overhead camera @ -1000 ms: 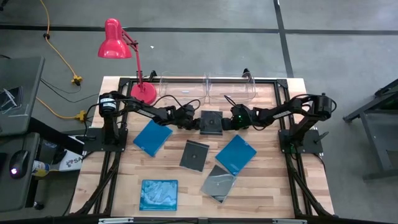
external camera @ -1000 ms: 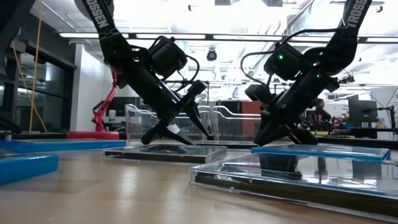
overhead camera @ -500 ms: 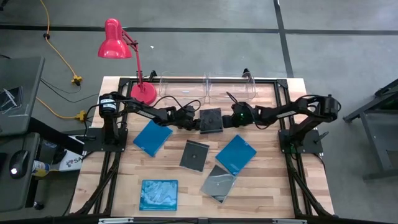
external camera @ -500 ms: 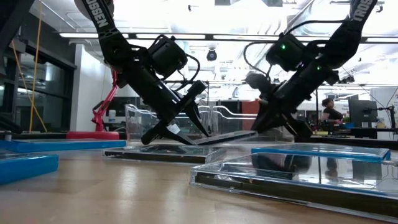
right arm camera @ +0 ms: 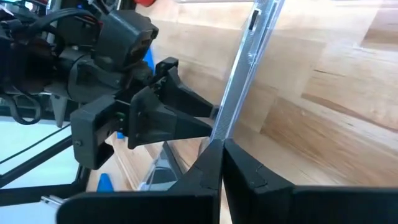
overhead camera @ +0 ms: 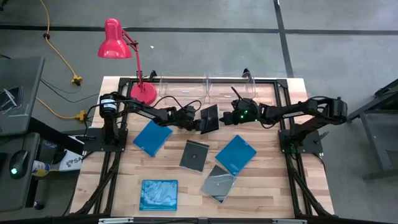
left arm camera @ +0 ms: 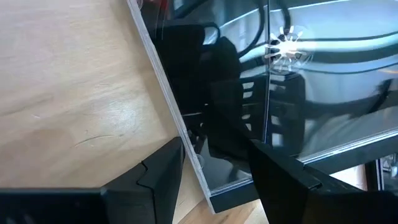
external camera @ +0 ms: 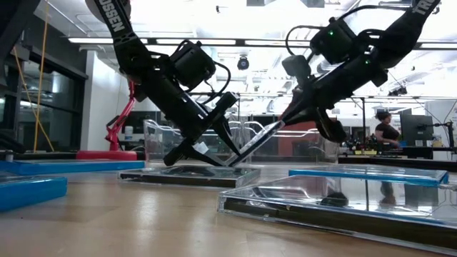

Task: Pick & place jewel cases by type
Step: Put the top black cd case into the right transparent bin

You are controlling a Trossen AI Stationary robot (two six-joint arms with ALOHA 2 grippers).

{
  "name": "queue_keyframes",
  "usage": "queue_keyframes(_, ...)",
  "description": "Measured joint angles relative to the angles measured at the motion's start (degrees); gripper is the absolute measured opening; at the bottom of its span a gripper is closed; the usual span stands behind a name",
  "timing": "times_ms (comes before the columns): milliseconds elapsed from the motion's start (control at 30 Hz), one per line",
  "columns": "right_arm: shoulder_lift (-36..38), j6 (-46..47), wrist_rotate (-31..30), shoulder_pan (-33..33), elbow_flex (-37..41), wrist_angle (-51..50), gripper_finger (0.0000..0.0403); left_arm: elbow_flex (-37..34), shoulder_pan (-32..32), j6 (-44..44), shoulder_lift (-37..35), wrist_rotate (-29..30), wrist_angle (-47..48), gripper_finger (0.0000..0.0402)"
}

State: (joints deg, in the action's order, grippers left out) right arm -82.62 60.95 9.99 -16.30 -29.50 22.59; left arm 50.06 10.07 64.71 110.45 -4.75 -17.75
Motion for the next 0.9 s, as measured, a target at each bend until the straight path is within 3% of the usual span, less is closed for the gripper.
queue_keyframes(433,-0.1,-1.97,0.85,-0.02,0.15,2.97,0.0008,-0.04,-0.07,-0.08,0.02,-0.04,-0.38,0.0182)
queue_keyframes(900,-0.14,-2.06,0.5,0.01,0.22,3.48,0.0138,-0.13,-0.09,-0.22,0.12,0.27,-1.43,0.0182)
